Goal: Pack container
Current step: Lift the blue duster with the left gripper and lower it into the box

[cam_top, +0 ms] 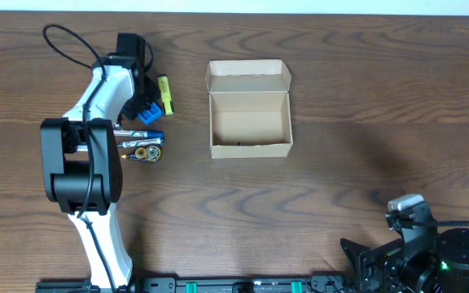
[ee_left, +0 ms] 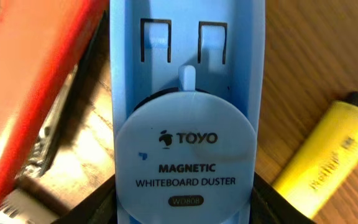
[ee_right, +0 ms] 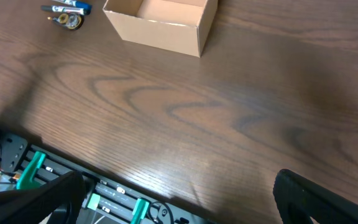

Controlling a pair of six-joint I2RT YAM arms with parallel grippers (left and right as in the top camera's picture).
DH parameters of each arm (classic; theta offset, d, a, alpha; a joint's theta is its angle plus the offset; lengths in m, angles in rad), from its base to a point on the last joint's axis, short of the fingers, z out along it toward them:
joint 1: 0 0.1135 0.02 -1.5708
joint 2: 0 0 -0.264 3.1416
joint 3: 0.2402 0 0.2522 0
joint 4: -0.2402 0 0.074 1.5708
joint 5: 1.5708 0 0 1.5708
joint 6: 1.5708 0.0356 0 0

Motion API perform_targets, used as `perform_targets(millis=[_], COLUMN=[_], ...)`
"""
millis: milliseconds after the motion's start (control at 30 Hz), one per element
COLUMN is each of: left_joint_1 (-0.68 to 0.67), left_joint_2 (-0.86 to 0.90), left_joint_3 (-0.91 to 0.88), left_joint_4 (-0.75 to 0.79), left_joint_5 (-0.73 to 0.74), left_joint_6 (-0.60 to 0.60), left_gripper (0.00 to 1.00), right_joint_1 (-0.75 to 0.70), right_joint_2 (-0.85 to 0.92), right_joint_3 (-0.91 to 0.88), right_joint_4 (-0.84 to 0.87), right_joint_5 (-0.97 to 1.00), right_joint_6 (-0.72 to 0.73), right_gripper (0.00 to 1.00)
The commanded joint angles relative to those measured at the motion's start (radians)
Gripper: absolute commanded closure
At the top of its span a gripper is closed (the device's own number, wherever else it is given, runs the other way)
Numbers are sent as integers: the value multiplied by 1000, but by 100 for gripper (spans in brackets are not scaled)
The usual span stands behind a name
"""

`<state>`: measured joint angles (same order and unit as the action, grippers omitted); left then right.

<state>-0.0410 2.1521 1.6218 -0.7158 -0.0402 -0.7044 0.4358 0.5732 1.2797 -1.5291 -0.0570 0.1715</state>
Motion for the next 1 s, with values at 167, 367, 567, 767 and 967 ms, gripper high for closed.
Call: perform_targets(millis=[167,367,567,767,967], left_joint_1=[-41,-144,-311,-454,-529], left_joint_2=[-218,-367,-427,-412,-391], left_joint_3=[115,115,115,114,114], left_joint_4=[-103,-169,-254,-357,-365], left_joint_5=[-10,62,252,357,360], left_joint_6=[259,592,1156,1707,1873], left_gripper=[94,94,94,94,94], right_joint_1=[-3,-3,-3,-3,-3], right_joint_2=[-1,-1,-1,-1,-1], right_joint_3=[2,2,2,2,2], right_joint_4=[-1,-1,-1,-1,-1], right_joint_5=[-7,-7,-7,-7,-7], right_joint_6=[-8,-9,-8,-9,-9], right_gripper=[1,1,1,1,1])
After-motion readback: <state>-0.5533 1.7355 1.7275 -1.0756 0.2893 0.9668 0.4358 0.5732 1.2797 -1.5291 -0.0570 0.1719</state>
